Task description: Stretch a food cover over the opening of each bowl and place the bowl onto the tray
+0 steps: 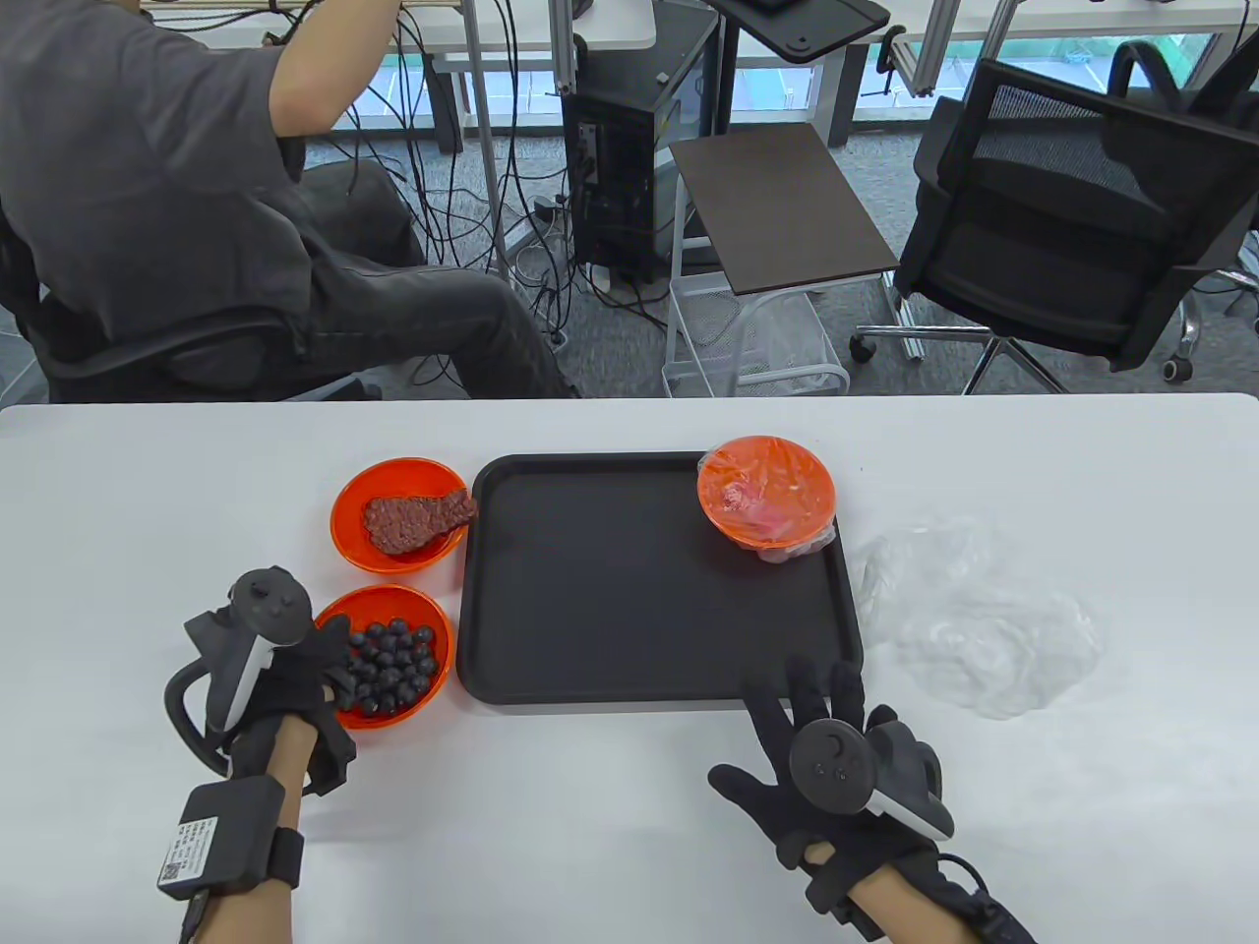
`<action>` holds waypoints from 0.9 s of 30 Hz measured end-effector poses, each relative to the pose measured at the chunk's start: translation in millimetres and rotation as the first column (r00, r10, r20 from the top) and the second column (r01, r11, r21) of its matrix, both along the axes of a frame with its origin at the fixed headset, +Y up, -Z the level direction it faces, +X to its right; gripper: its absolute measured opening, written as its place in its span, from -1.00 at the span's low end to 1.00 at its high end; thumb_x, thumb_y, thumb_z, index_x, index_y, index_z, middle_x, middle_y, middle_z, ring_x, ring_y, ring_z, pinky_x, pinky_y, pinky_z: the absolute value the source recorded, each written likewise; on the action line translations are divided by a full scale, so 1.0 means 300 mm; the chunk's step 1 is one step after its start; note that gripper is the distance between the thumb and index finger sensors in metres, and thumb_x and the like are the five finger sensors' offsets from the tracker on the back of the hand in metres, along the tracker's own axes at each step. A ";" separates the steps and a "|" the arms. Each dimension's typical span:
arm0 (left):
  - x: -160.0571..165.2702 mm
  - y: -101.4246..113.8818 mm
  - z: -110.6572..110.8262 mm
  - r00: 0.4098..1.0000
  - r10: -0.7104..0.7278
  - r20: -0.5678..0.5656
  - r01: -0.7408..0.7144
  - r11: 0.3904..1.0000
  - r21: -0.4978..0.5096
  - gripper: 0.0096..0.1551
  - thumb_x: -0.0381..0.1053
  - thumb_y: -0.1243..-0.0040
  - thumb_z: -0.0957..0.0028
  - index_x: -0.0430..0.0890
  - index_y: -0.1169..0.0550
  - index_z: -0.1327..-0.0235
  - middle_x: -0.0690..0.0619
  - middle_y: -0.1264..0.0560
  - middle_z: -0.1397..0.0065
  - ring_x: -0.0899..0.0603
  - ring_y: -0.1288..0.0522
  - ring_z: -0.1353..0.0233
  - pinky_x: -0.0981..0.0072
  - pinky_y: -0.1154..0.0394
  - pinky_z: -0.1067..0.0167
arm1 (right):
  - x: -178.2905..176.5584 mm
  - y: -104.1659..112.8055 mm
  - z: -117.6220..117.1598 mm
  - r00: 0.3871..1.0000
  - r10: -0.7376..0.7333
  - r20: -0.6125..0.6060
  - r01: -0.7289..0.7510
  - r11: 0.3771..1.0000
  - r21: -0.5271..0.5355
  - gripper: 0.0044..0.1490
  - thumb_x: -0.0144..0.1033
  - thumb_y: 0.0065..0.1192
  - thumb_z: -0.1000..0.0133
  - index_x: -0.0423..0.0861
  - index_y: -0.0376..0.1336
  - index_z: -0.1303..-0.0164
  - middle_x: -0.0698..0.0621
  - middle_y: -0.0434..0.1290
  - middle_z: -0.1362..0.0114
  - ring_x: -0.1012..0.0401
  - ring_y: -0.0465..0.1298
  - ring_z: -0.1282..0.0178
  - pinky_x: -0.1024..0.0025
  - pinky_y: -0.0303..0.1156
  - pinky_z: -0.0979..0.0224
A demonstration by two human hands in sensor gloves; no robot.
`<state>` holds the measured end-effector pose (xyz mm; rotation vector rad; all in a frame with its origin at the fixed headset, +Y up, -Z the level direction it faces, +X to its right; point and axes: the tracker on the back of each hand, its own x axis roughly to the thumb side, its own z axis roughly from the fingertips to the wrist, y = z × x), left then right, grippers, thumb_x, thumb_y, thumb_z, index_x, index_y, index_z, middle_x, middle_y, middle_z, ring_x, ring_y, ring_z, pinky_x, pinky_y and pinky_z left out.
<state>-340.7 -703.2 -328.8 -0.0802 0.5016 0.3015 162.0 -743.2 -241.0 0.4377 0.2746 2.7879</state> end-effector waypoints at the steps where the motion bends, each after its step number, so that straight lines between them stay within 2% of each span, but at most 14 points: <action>1: -0.014 -0.011 -0.003 1.000 0.013 -0.012 -0.013 1.000 0.003 -0.05 0.27 -0.40 0.02 0.01 -0.29 -0.59 -0.15 -0.29 -0.70 -0.38 -0.40 -0.62 -0.06 -0.60 -0.35 | 0.000 0.000 0.001 1.000 0.001 0.000 -0.001 1.000 -0.001 0.27 0.59 -0.08 -0.11 -0.01 -0.21 -0.84 -0.27 -0.41 -0.75 -0.51 -0.41 -0.57 -0.67 -0.26 -0.23; 4: -0.037 -0.035 -0.011 0.998 0.055 -0.026 -0.055 0.998 0.004 -0.13 0.22 -0.46 0.04 0.00 -0.41 -0.54 -0.14 -0.46 -0.60 -0.35 -0.59 -0.48 0.03 -0.74 -0.17 | 0.001 0.001 0.001 1.000 -0.002 0.002 0.002 1.000 -0.001 0.27 0.59 -0.08 -0.11 -0.01 -0.21 -0.84 -0.27 -0.41 -0.75 -0.51 -0.41 -0.57 -0.67 -0.26 -0.23; 6: -0.046 -0.051 -0.016 0.993 0.113 -0.043 -0.113 0.994 0.004 -0.17 0.17 -0.49 0.03 -0.02 -0.45 -0.51 -0.15 -0.51 -0.55 -0.36 -0.63 -0.42 0.03 -0.76 -0.11 | 0.000 0.002 0.000 1.000 -0.004 0.004 0.004 1.000 0.000 0.26 0.58 -0.08 -0.11 -0.01 -0.21 -0.84 -0.27 -0.41 -0.75 -0.52 -0.41 -0.57 -0.67 -0.26 -0.23; 9: -0.051 -0.063 -0.022 0.995 0.093 -0.048 -0.094 0.996 -0.007 -0.24 0.13 -0.50 0.02 -0.02 -0.51 -0.47 -0.12 -0.59 -0.47 -0.33 -0.70 -0.33 0.08 -0.81 -0.02 | -0.001 0.001 0.000 1.000 -0.009 0.003 0.009 1.000 -0.005 0.26 0.58 -0.09 -0.12 -0.01 -0.21 -0.84 -0.28 -0.41 -0.75 -0.52 -0.41 -0.57 -0.67 -0.25 -0.23; 11: -0.055 -0.077 -0.026 0.987 0.149 -0.057 -0.150 0.989 -0.008 -0.29 0.09 -0.51 0.01 -0.05 -0.56 -0.43 -0.12 -0.64 -0.40 -0.33 -0.75 -0.25 0.10 -0.82 0.04 | -0.001 0.000 0.001 1.000 -0.011 0.002 0.011 1.000 -0.010 0.26 0.58 -0.09 -0.12 -0.01 -0.21 -0.84 -0.28 -0.41 -0.75 -0.52 -0.41 -0.57 -0.67 -0.25 -0.23; 19: -0.075 -0.110 -0.033 0.953 0.278 -0.120 -0.278 0.960 0.017 -0.43 -0.07 -0.50 0.00 -0.09 -0.66 -0.32 -0.12 -0.73 -0.25 -0.31 -0.81 -0.05 0.18 -0.88 0.19 | 0.001 -0.001 0.001 1.000 -0.023 0.002 0.023 1.000 -0.019 0.26 0.58 -0.10 -0.12 -0.02 -0.21 -0.84 -0.28 -0.41 -0.75 -0.52 -0.41 -0.57 -0.67 -0.25 -0.23; 27: -0.103 -0.095 -0.016 0.930 0.340 -0.142 -0.338 0.940 0.040 -0.46 -0.13 -0.48 0.02 -0.15 -0.70 -0.27 -0.18 -0.75 -0.17 -0.32 -0.82 0.04 0.19 -0.89 0.29 | 0.005 0.000 0.000 1.000 -0.026 0.010 0.027 0.999 -0.020 0.26 0.58 -0.11 -0.12 -0.02 -0.21 -0.84 -0.29 -0.41 -0.75 -0.52 -0.40 -0.57 -0.67 -0.25 -0.23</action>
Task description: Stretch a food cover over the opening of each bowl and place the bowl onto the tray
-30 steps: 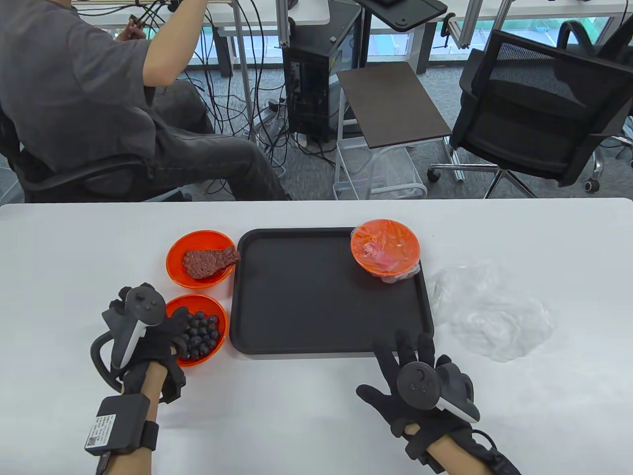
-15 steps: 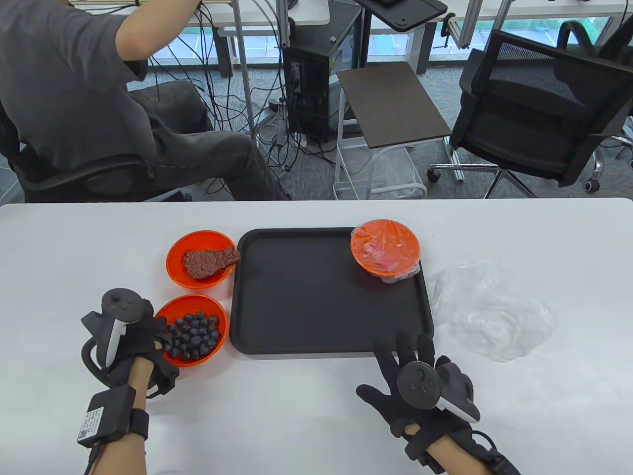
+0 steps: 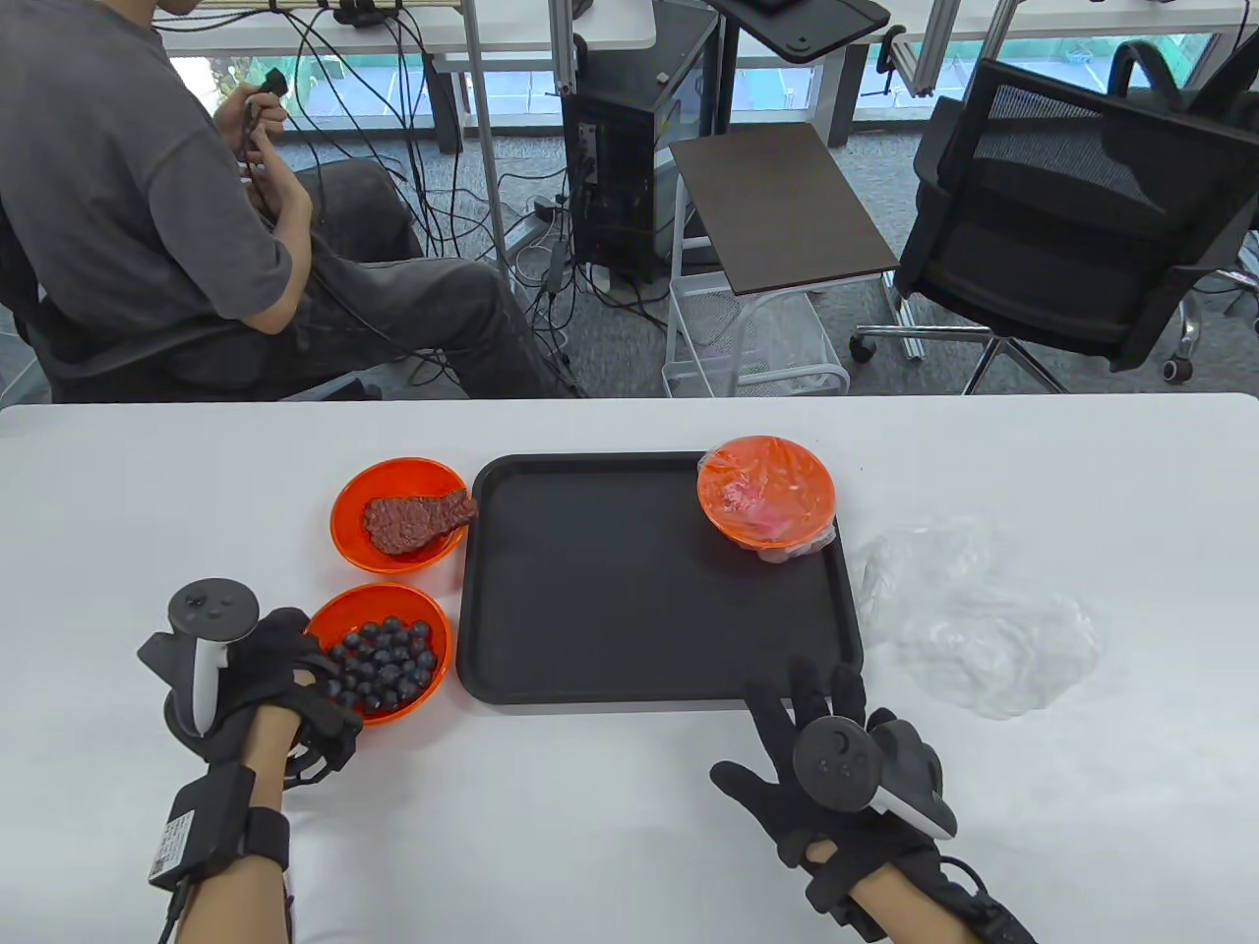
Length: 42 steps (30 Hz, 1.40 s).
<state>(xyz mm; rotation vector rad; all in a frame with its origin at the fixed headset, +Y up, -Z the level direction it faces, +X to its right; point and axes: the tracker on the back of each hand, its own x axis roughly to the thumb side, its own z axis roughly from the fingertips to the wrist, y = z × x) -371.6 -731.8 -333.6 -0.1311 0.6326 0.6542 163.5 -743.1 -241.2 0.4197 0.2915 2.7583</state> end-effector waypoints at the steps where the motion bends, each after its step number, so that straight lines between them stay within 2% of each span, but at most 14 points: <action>1: -0.002 0.010 0.007 1.000 0.014 0.001 -0.014 1.000 0.002 -0.46 -0.13 -0.49 0.02 -0.15 -0.70 -0.27 -0.18 -0.75 -0.17 -0.31 -0.82 0.05 0.20 -0.90 0.30 | 0.002 0.001 -0.001 1.000 -0.003 0.002 0.003 1.000 0.001 0.26 0.58 -0.11 -0.12 -0.02 -0.21 -0.84 -0.29 -0.41 -0.75 -0.52 -0.40 -0.57 -0.67 -0.25 -0.23; 6: 0.031 0.086 0.045 0.995 0.078 0.058 -0.081 0.995 0.052 -0.46 -0.12 -0.51 0.03 -0.15 -0.72 -0.26 -0.18 -0.76 -0.15 -0.30 -0.83 0.08 0.22 -0.90 0.34 | 0.007 0.003 -0.008 1.000 0.001 0.016 -0.001 1.000 0.011 0.25 0.58 -0.11 -0.12 -0.01 -0.21 -0.84 -0.28 -0.41 -0.75 -0.51 -0.41 -0.57 -0.67 -0.26 -0.23; 10: 0.126 0.152 0.081 0.984 0.085 0.154 -0.098 0.992 0.078 -0.47 -0.11 -0.51 0.02 -0.15 -0.71 -0.26 -0.17 -0.76 -0.15 -0.29 -0.83 0.08 0.23 -0.90 0.34 | 0.007 0.009 -0.009 1.000 0.019 0.021 -0.020 0.999 0.034 0.25 0.58 -0.10 -0.11 -0.01 -0.21 -0.84 -0.28 -0.41 -0.75 -0.51 -0.41 -0.57 -0.67 -0.27 -0.23; 12: 0.190 0.160 0.097 0.975 0.099 0.201 -0.117 0.990 0.079 -0.46 -0.12 -0.50 0.02 -0.15 -0.71 -0.27 -0.17 -0.75 -0.15 -0.29 -0.83 0.07 0.23 -0.90 0.34 | 0.009 0.014 -0.008 1.000 0.018 0.024 -0.019 0.999 0.045 0.25 0.58 -0.13 -0.11 0.00 -0.21 -0.84 -0.28 -0.41 -0.75 -0.51 -0.42 -0.57 -0.67 -0.27 -0.23; 14: 0.272 0.156 0.114 0.960 0.106 0.258 -0.128 0.989 0.070 -0.47 -0.12 -0.50 0.01 -0.15 -0.71 -0.27 -0.18 -0.75 -0.15 -0.29 -0.83 0.07 0.23 -0.90 0.34 | 0.013 0.022 -0.006 0.999 -0.004 0.033 0.002 0.997 0.074 0.22 0.55 -0.23 -0.11 0.00 -0.20 -0.84 -0.28 -0.40 -0.75 -0.51 -0.40 -0.58 -0.68 -0.27 -0.21; 18: 0.441 0.123 0.131 0.926 0.088 0.366 -0.112 0.993 0.045 -0.46 -0.11 -0.50 0.01 -0.14 -0.71 -0.27 -0.17 -0.75 -0.15 -0.28 -0.83 0.07 0.24 -0.90 0.34 | 0.025 0.038 -0.003 0.998 -0.035 0.044 0.031 0.995 0.097 0.20 0.54 -0.29 -0.10 0.01 -0.20 -0.84 -0.28 -0.39 -0.75 -0.51 -0.40 -0.58 -0.69 -0.28 -0.20; 22: 0.574 0.090 0.133 0.888 0.040 0.459 -0.059 0.998 0.028 -0.46 -0.10 -0.49 0.01 -0.13 -0.71 -0.27 -0.16 -0.75 -0.16 -0.28 -0.83 0.06 0.25 -0.90 0.33 | 0.037 0.042 0.001 0.998 -0.045 0.054 0.040 0.995 0.095 0.20 0.54 -0.29 -0.10 0.01 -0.20 -0.84 -0.28 -0.40 -0.75 -0.51 -0.41 -0.58 -0.69 -0.28 -0.20; 26: 0.671 0.058 0.135 0.858 0.066 0.510 -0.081 0.997 0.008 -0.46 -0.10 -0.49 0.01 -0.13 -0.71 -0.27 -0.15 -0.75 -0.16 -0.27 -0.83 0.05 0.24 -0.90 0.33 | 0.041 0.041 -0.004 0.997 -0.041 0.062 0.035 0.996 0.086 0.20 0.53 -0.27 -0.10 0.01 -0.20 -0.84 -0.28 -0.40 -0.75 -0.51 -0.41 -0.58 -0.69 -0.28 -0.20; 33: 0.775 0.015 0.139 0.824 0.057 0.563 -0.064 0.998 -0.007 -0.47 -0.09 -0.48 0.01 -0.11 -0.70 -0.27 -0.14 -0.74 -0.17 -0.27 -0.82 0.04 0.24 -0.90 0.31 | 0.030 0.035 -0.006 0.998 -0.027 0.053 0.023 0.997 0.074 0.20 0.53 -0.27 -0.11 0.01 -0.20 -0.84 -0.28 -0.41 -0.75 -0.51 -0.41 -0.58 -0.69 -0.29 -0.21; 42: 0.826 -0.012 0.139 0.806 0.076 0.587 -0.081 0.997 -0.019 -0.47 -0.09 -0.47 0.00 -0.11 -0.70 -0.28 -0.13 -0.73 -0.19 -0.27 -0.82 0.02 0.24 -0.90 0.30 | 0.026 0.034 -0.006 0.998 -0.023 0.050 0.020 0.998 0.062 0.19 0.52 -0.26 -0.11 0.00 -0.20 -0.84 -0.28 -0.40 -0.75 -0.51 -0.42 -0.57 -0.68 -0.29 -0.21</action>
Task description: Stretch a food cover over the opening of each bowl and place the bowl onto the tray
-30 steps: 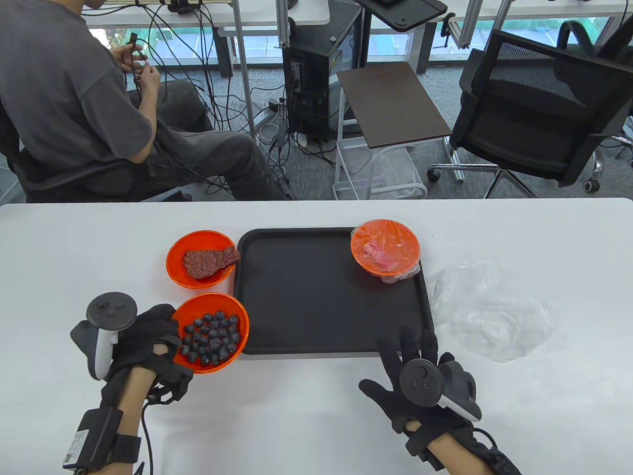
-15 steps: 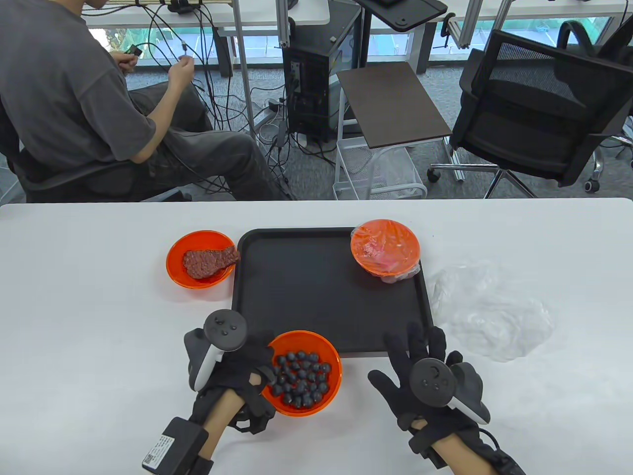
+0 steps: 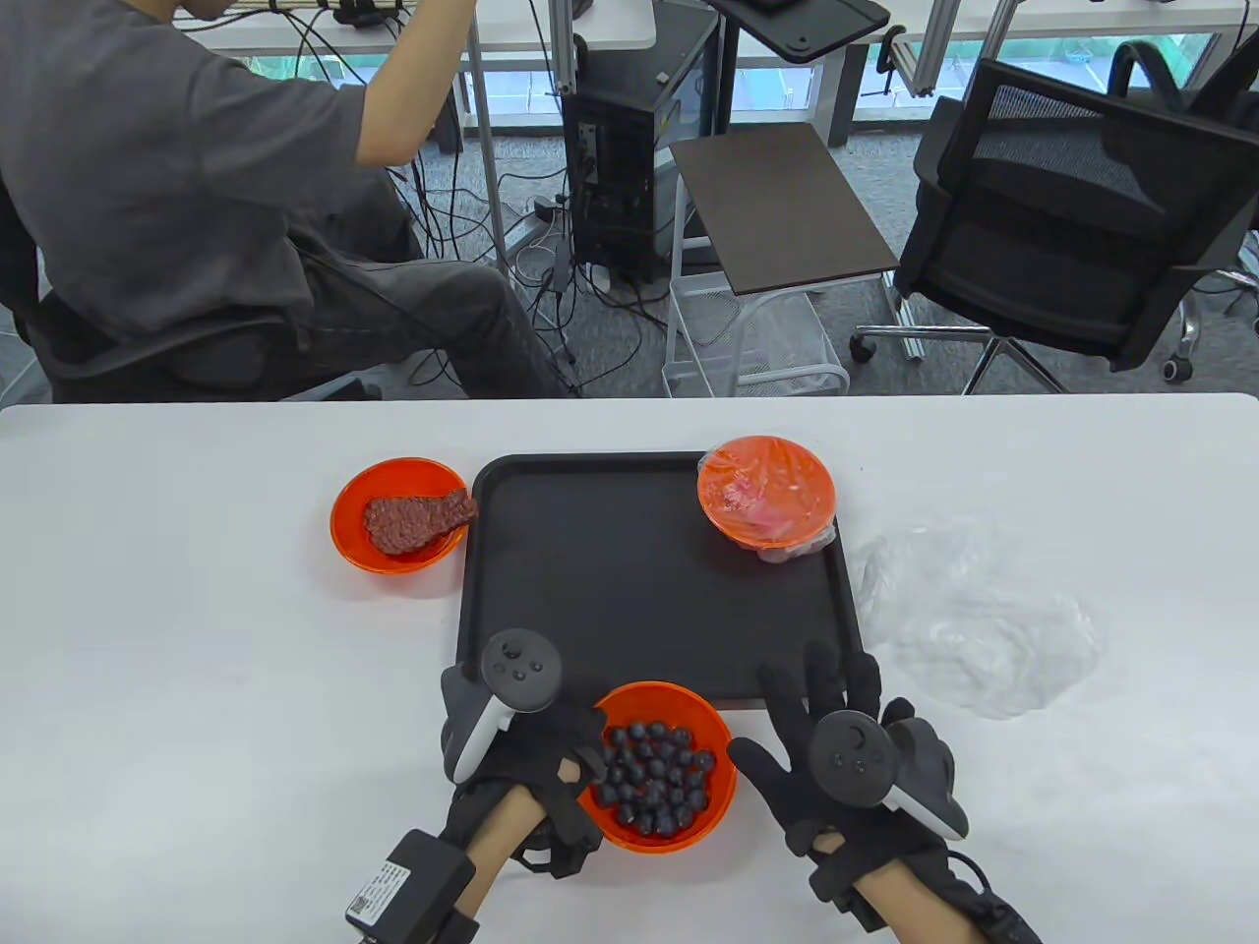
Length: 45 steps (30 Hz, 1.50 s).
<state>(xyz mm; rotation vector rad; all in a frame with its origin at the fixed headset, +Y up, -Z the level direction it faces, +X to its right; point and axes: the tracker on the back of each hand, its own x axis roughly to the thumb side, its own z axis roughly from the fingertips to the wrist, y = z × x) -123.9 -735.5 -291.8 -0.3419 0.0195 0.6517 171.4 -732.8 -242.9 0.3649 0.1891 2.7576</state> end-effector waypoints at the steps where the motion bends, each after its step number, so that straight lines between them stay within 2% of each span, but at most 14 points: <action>1: 0.002 -0.001 0.000 1.000 0.002 0.000 -0.002 1.000 0.001 -0.47 -0.09 -0.47 0.00 -0.11 -0.70 -0.28 -0.13 -0.73 -0.18 -0.27 -0.82 0.02 0.24 -0.90 0.30 | 0.000 0.000 0.000 1.000 0.001 0.000 -0.001 1.000 -0.001 0.19 0.52 -0.26 -0.11 0.00 -0.20 -0.84 -0.28 -0.41 -0.75 -0.51 -0.42 -0.57 -0.68 -0.29 -0.21; 20: 0.011 -0.023 0.005 1.000 0.020 -0.010 -0.020 0.999 -0.028 -0.46 -0.04 -0.47 -0.02 -0.10 -0.67 -0.30 -0.12 -0.73 -0.21 -0.26 -0.82 -0.01 0.25 -0.90 0.27 | 0.002 -0.001 -0.003 1.000 0.000 0.001 0.000 1.000 -0.013 0.19 0.52 -0.25 -0.11 0.00 -0.19 -0.84 -0.28 -0.40 -0.75 -0.50 -0.41 -0.58 -0.68 -0.29 -0.21; 25: -0.013 -0.007 0.018 0.996 0.084 -0.022 -0.084 0.996 -0.025 -0.31 0.10 -0.51 0.00 -0.08 -0.60 -0.40 -0.13 -0.67 -0.35 -0.28 -0.79 -0.10 0.17 -0.87 0.18 | 0.002 -0.001 -0.004 1.000 -0.003 0.001 0.003 1.000 -0.011 0.19 0.52 -0.25 -0.11 0.00 -0.19 -0.84 -0.28 -0.40 -0.75 -0.50 -0.41 -0.58 -0.68 -0.28 -0.21; 27: -0.025 0.027 0.031 0.995 0.100 0.005 -0.100 0.995 -0.003 -0.19 0.23 -0.48 0.01 -0.03 -0.50 -0.50 -0.11 -0.58 -0.47 -0.31 -0.72 -0.26 0.04 -0.78 0.00 | 0.005 0.000 -0.005 1.000 -0.011 0.002 0.011 1.000 -0.010 0.18 0.51 -0.23 -0.11 0.02 -0.18 -0.84 -0.28 -0.39 -0.75 -0.50 -0.41 -0.58 -0.68 -0.28 -0.22; 29: -0.037 0.067 0.042 0.995 0.086 0.054 -0.089 0.994 0.061 -0.05 0.37 -0.38 0.01 0.04 -0.37 -0.61 -0.10 -0.39 -0.66 -0.37 -0.53 -0.50 -0.15 -0.59 -0.30 | 0.011 0.003 -0.005 1.000 -0.019 0.003 0.019 1.000 -0.003 0.18 0.52 -0.21 -0.11 0.02 -0.18 -0.83 -0.28 -0.39 -0.75 -0.50 -0.40 -0.58 -0.68 -0.28 -0.22; 30: -0.046 0.093 0.051 0.996 0.037 0.087 -0.046 0.994 0.099 -0.02 0.44 -0.31 0.01 0.11 -0.30 -0.66 -0.10 -0.26 -0.75 -0.41 -0.36 -0.63 -0.26 -0.43 -0.44 | 0.015 0.005 -0.005 1.000 -0.026 0.007 0.026 1.000 0.003 0.19 0.53 -0.19 -0.11 0.02 -0.18 -0.83 -0.29 -0.38 -0.75 -0.50 -0.40 -0.58 -0.68 -0.27 -0.22; 32: -0.065 0.129 0.068 0.988 -0.114 0.103 0.096 0.983 0.159 0.05 0.57 -0.16 0.03 0.23 -0.16 -0.72 -0.05 -0.03 -0.84 -0.40 -0.09 -0.77 -0.38 -0.16 -0.57 | 0.027 0.011 -0.005 0.999 -0.040 0.016 0.039 0.999 0.015 0.20 0.54 -0.14 -0.11 0.03 -0.18 -0.83 -0.29 -0.37 -0.76 -0.50 -0.38 -0.59 -0.68 -0.26 -0.22; 34: -0.089 0.140 0.084 0.962 -0.267 0.061 0.247 0.941 0.230 0.10 0.68 0.01 0.08 0.29 -0.07 -0.74 0.00 0.12 -0.87 -0.38 0.11 -0.81 -0.45 0.04 -0.59 | 0.040 0.017 -0.006 0.998 -0.053 0.029 0.052 0.998 0.032 0.22 0.54 -0.08 -0.10 0.02 -0.17 -0.83 -0.29 -0.36 -0.76 -0.50 -0.37 -0.59 -0.69 -0.24 -0.23; 37: -0.111 0.107 0.089 0.944 -0.329 0.021 0.313 0.915 0.255 0.15 0.75 0.12 0.14 0.35 0.03 -0.72 0.06 0.29 -0.85 -0.30 0.36 -0.80 -0.45 0.28 -0.55 | 0.060 0.026 -0.007 0.996 -0.077 0.044 0.075 0.996 0.043 0.23 0.52 0.03 -0.10 0.03 -0.18 -0.82 -0.30 -0.38 -0.75 -0.50 -0.40 -0.57 -0.66 -0.23 -0.25; 41: -0.135 0.037 0.077 0.906 -0.422 0.030 0.415 0.901 0.129 0.18 0.81 0.25 0.20 0.39 0.18 -0.68 0.17 0.45 -0.77 -0.15 0.53 -0.75 -0.38 0.45 -0.50 | 0.143 0.070 -0.008 0.982 -0.157 0.109 0.145 0.983 0.111 0.27 0.48 0.18 -0.08 0.04 -0.22 -0.80 -0.30 -0.37 -0.74 -0.49 -0.36 -0.58 -0.65 -0.21 -0.27; 45: -0.158 -0.005 0.066 0.911 -0.411 0.031 0.409 0.911 0.057 0.19 0.82 0.28 0.20 0.39 0.24 -0.65 0.20 0.51 -0.74 -0.10 0.60 -0.71 -0.33 0.54 -0.47 | 0.305 0.119 -0.016 0.927 -0.273 0.257 0.218 0.950 0.226 0.28 0.40 0.30 -0.07 0.09 -0.24 -0.78 -0.29 -0.33 -0.75 -0.48 -0.31 -0.61 -0.62 -0.17 -0.32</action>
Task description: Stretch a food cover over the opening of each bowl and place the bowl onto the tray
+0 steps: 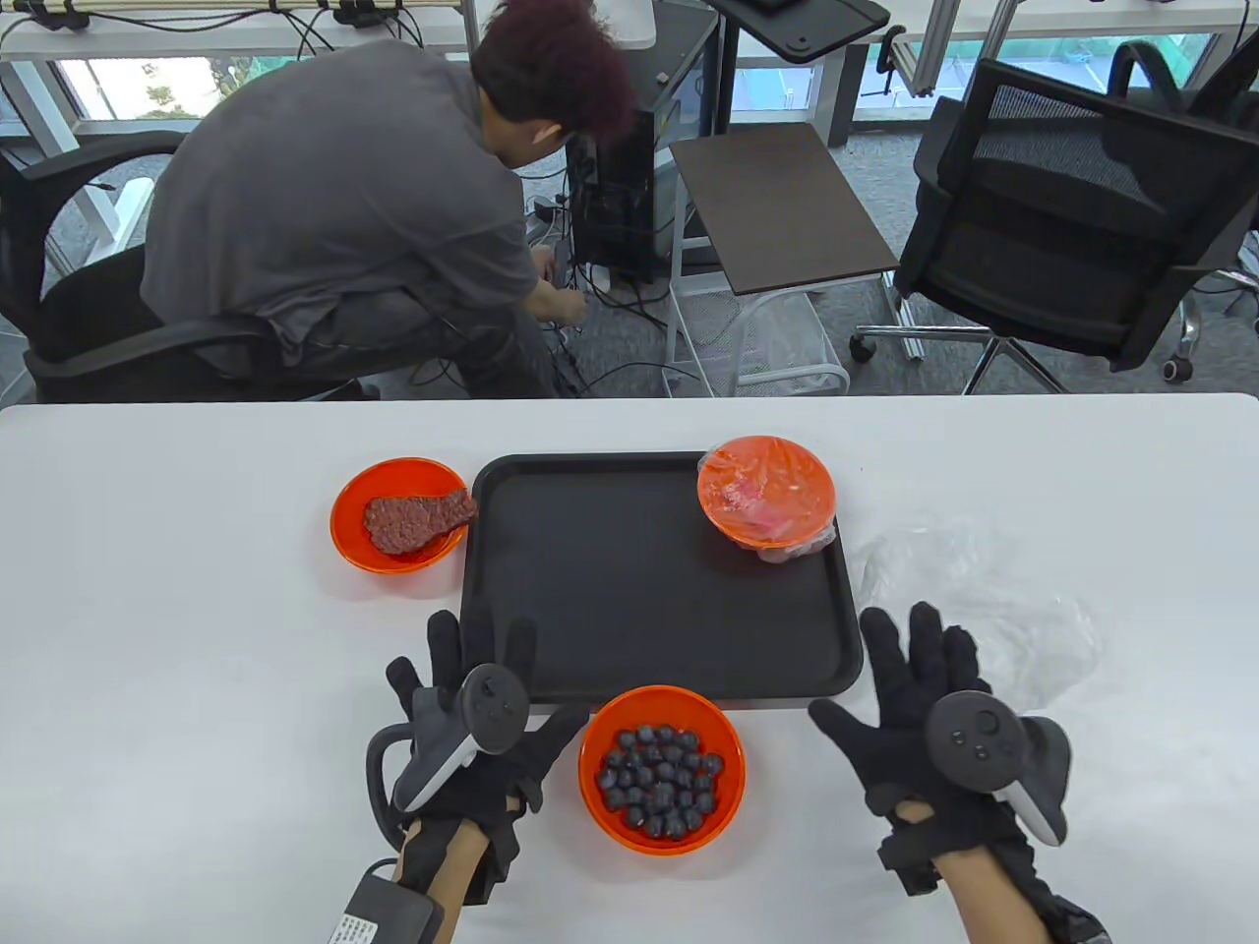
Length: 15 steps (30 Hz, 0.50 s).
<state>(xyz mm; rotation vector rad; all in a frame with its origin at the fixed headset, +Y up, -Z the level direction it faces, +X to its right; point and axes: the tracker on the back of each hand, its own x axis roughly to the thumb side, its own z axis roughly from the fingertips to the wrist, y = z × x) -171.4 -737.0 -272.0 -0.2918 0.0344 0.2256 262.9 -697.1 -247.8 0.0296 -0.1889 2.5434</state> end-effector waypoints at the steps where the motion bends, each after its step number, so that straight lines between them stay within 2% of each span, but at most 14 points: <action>1: -0.004 -0.007 0.000 1.000 0.004 -0.006 -0.004 1.000 -0.021 0.19 0.82 0.29 0.20 0.39 0.25 -0.65 0.21 0.52 -0.73 -0.09 0.62 -0.70 -0.32 0.55 -0.46 | 0.045 0.003 -0.004 0.998 -0.029 0.050 0.029 1.000 0.008 0.29 0.38 0.32 -0.06 0.08 -0.24 -0.78 -0.29 -0.32 -0.75 -0.48 -0.30 -0.61 -0.60 -0.17 -0.34; 4: -0.009 -0.017 -0.003 1.000 0.000 -0.012 -0.001 0.999 -0.037 0.19 0.82 0.30 0.20 0.39 0.27 -0.63 0.22 0.53 -0.72 -0.08 0.63 -0.69 -0.31 0.56 -0.45 | 0.161 -0.013 -0.022 0.980 -0.117 0.163 0.120 0.993 -0.011 0.28 0.30 0.41 -0.05 0.10 -0.23 -0.77 -0.27 -0.32 -0.76 -0.45 -0.30 -0.63 -0.55 -0.20 -0.38; 8: -0.013 -0.026 -0.005 1.000 0.000 -0.023 -0.001 0.998 -0.055 0.18 0.82 0.30 0.19 0.38 0.28 -0.62 0.21 0.54 -0.71 -0.07 0.64 -0.68 -0.30 0.58 -0.44 | 0.226 -0.060 -0.062 0.958 -0.128 0.258 0.148 0.987 -0.061 0.25 0.20 0.52 -0.03 0.15 -0.16 -0.75 -0.17 -0.26 -0.78 -0.39 -0.25 -0.67 -0.47 -0.19 -0.45; 10: -0.014 -0.031 -0.006 1.000 -0.005 -0.026 0.003 0.998 -0.068 0.18 0.82 0.30 0.19 0.38 0.29 -0.62 0.22 0.55 -0.70 -0.07 0.65 -0.68 -0.29 0.59 -0.44 | 0.237 -0.092 -0.086 0.945 -0.139 0.296 0.175 0.979 -0.100 0.24 0.13 0.57 -0.03 0.09 -0.12 -0.75 -0.15 -0.21 -0.78 -0.34 -0.21 -0.69 -0.41 -0.18 -0.48; 13: -0.014 -0.036 -0.005 1.000 -0.001 -0.027 -0.001 0.997 -0.080 0.19 0.81 0.30 0.19 0.38 0.30 -0.62 0.21 0.55 -0.70 -0.07 0.66 -0.68 -0.29 0.59 -0.44 | 0.236 -0.142 -0.124 0.934 -0.072 0.349 0.135 0.978 -0.158 0.18 0.00 0.62 -0.01 -0.03 -0.01 -0.72 -0.12 -0.09 -0.77 -0.26 -0.07 -0.71 -0.29 -0.11 -0.53; 15: -0.014 -0.035 -0.005 1.000 -0.006 -0.026 0.004 0.997 -0.080 0.19 0.81 0.30 0.19 0.38 0.30 -0.62 0.21 0.55 -0.70 -0.07 0.66 -0.67 -0.28 0.59 -0.44 | 0.235 -0.167 -0.143 0.929 -0.028 0.369 0.103 0.977 -0.184 0.15 -0.05 0.64 0.01 -0.03 0.04 -0.70 -0.11 -0.01 -0.77 -0.22 0.03 -0.71 -0.20 -0.03 -0.56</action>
